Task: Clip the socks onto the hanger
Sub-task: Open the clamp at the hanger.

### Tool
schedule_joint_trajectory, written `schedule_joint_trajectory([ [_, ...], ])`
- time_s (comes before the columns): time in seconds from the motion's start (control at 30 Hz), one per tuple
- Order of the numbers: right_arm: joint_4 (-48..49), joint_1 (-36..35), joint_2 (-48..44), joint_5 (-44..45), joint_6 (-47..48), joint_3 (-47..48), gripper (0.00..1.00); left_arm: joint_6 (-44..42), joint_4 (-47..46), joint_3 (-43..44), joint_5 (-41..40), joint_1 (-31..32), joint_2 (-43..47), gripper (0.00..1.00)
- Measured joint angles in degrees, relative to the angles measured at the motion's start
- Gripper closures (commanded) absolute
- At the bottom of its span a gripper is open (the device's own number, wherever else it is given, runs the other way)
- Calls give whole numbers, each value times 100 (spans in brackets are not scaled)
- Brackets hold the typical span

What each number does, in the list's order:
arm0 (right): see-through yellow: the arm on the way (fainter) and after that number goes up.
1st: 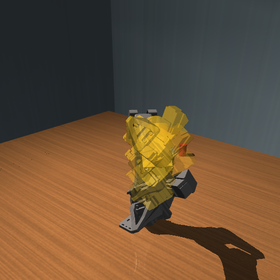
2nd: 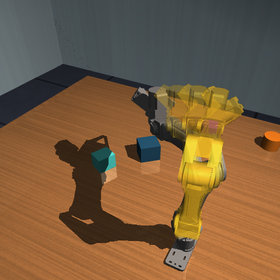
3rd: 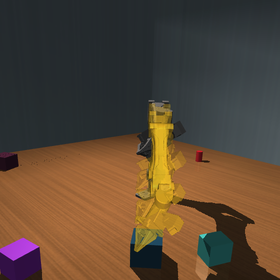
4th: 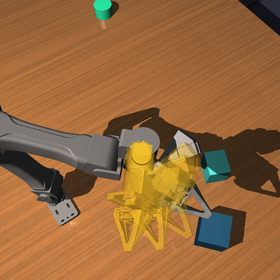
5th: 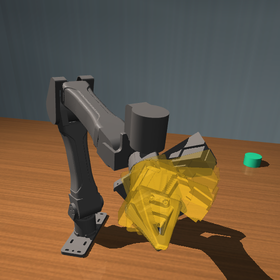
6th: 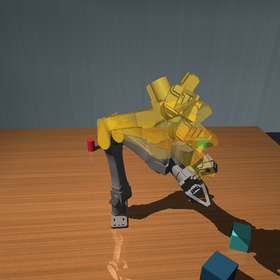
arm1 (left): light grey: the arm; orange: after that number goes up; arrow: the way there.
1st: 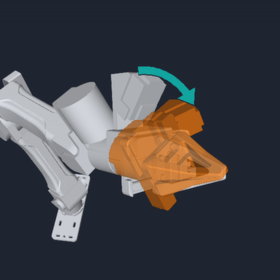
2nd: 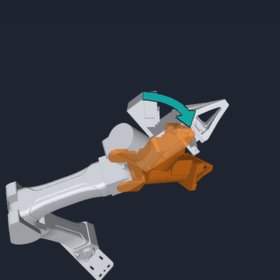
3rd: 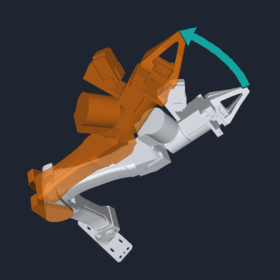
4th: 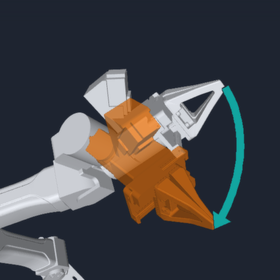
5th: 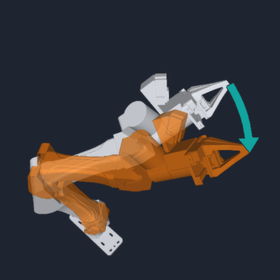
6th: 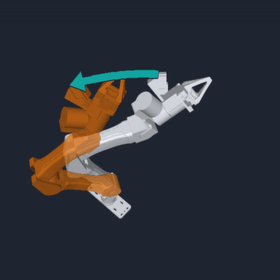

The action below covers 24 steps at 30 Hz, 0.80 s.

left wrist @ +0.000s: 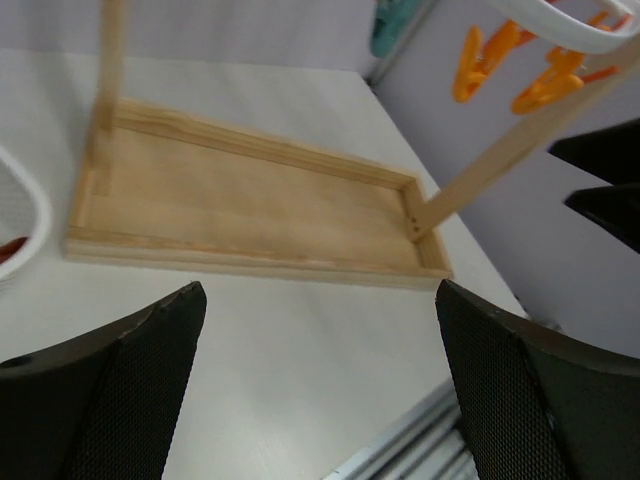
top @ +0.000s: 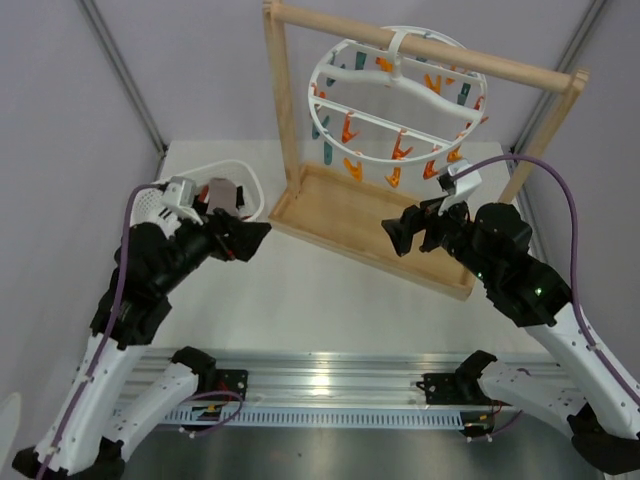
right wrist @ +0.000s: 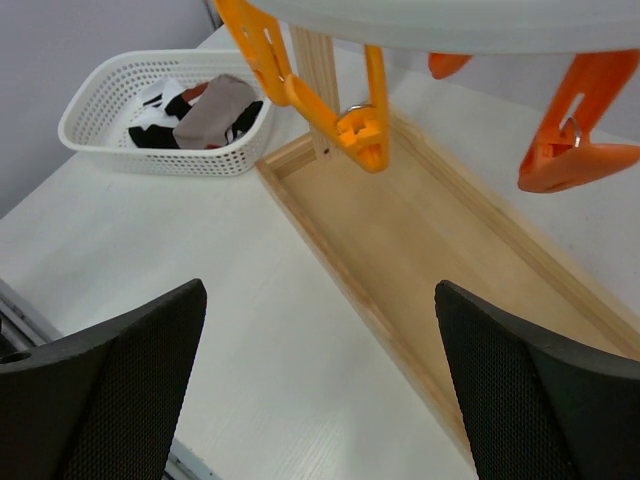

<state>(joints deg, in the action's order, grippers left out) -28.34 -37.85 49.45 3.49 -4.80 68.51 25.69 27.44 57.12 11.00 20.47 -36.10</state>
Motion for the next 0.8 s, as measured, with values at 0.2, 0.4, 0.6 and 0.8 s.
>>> schedule_joint_trajectory([
  [0.2,199,-291,9,238,-96,0,1,284,-1067,149,232,999,-1106,1],
  [0.4,354,-319,-142,232,-293,-2,2,284,-2468,157,339,1458,-2273,9],
  [0.6,496,-326,-378,177,-317,-7,2,289,-4310,133,721,1567,-3091,11],
  [0.8,807,-328,-463,-61,-361,-37,2,450,-5388,186,1025,1576,-3921,14],
])
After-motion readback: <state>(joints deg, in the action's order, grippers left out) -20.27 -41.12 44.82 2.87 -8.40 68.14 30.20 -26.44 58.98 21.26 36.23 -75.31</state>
